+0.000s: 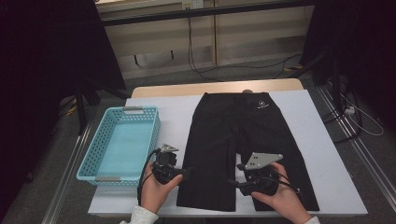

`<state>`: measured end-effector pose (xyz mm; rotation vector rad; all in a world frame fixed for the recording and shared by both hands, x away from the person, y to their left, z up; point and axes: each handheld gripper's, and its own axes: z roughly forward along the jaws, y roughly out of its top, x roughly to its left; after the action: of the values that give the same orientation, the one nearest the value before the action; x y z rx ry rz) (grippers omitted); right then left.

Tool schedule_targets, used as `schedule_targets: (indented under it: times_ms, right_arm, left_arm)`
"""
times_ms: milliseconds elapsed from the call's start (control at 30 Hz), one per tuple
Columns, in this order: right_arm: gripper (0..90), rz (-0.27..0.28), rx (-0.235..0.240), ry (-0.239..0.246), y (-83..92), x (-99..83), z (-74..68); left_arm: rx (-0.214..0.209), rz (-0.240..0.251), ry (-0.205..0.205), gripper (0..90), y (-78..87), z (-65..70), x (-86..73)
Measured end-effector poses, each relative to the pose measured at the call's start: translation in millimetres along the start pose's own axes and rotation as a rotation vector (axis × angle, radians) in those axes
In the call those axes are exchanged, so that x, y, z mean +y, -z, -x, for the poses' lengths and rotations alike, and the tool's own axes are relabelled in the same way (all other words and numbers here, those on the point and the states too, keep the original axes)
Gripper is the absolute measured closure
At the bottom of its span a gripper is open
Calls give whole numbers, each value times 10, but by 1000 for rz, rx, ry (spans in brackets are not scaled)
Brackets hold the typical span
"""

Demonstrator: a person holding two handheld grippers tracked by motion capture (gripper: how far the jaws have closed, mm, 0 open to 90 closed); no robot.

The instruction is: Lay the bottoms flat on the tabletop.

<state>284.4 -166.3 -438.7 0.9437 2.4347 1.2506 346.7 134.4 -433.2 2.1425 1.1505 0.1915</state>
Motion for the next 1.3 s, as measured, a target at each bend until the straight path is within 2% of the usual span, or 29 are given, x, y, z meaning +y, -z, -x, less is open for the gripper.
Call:
schedule_targets:
  times_ms: [133, 433, 667, 800, 1000, 1167, 1300]
  right_arm:
    - [297, 8, -46, -37, -47, 21, 109]
    - [226, 33, -124, -69, -38, 73, 235]
    - [181, 40, -169, -96, -69, 112, 328]
    - [173, 33, -180, -111, -93, 109, 368]
    - [168, 48, -180, -131, -47, 93, 375]
    - [163, 63, -174, -129, -14, 120, 366]
    - [163, 57, -175, -126, -25, 115, 367]
  left_arm:
    - [5, -3, 1, 147, -32, -18, -4]
    - [4, -9, -20, 93, -103, -13, -2]
    - [-24, -1, -33, 79, -113, -17, 32]
    - [-47, 5, -50, 54, -95, -5, 35]
    - [-22, 8, -55, 59, -56, 32, 7]
    - [-31, 13, -42, 55, -52, 31, 0]
    - [-37, 4, -60, 55, -59, 31, -6]
